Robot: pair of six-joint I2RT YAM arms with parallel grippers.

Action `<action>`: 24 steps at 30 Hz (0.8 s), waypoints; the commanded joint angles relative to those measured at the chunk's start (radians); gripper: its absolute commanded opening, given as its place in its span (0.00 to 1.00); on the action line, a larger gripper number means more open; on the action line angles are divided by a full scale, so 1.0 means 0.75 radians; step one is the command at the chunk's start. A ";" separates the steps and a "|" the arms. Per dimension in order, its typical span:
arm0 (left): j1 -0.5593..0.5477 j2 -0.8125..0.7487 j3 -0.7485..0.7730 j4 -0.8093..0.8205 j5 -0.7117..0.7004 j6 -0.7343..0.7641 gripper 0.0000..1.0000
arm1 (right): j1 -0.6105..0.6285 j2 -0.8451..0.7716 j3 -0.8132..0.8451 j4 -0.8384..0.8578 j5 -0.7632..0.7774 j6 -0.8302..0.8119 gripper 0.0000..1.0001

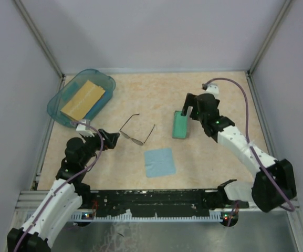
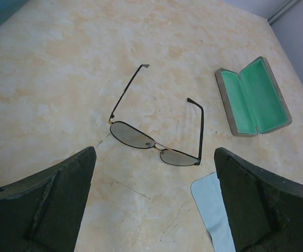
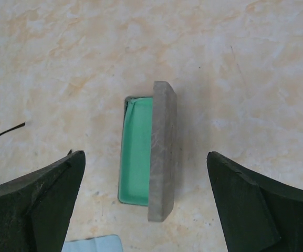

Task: Organize the sunglasses
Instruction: Adjust the sunglasses case at the center of the board.

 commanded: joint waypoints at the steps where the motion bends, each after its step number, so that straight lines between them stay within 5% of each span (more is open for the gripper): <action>1: -0.006 0.006 0.025 0.028 0.028 0.025 1.00 | -0.069 0.214 0.153 0.030 -0.123 -0.035 0.99; 24: -0.006 0.008 0.022 0.042 0.020 0.042 1.00 | -0.114 0.762 0.479 0.088 -0.331 -0.084 0.99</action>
